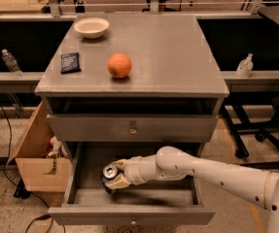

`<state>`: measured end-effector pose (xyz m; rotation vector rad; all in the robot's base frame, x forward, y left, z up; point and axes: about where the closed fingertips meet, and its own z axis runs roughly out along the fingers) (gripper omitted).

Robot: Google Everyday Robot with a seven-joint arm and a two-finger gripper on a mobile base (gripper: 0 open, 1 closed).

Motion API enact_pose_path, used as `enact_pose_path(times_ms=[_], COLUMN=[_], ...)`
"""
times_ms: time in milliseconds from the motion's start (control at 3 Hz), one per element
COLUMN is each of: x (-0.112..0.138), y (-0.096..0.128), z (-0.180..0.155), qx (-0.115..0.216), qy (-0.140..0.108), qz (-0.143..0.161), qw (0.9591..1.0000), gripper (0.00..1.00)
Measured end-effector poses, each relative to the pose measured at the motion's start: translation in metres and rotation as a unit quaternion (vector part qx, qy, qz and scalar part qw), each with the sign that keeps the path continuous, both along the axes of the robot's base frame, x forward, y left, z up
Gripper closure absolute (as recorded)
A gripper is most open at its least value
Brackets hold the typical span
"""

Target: Place pepsi can into middle drawer

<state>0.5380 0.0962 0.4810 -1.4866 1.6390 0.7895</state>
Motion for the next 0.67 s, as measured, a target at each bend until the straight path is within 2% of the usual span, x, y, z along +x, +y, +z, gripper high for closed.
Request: enact_pose_path(times_ms=[333,667], x=[-0.005,-0.004], y=[0.023,0.033], z=[-0.008,-0.018], qx=[-0.016,-0.026], qy=[-0.01,-0.011], qz=[0.027,0.038], qw=[0.9995,0.9989], gripper=[1.0,1.0])
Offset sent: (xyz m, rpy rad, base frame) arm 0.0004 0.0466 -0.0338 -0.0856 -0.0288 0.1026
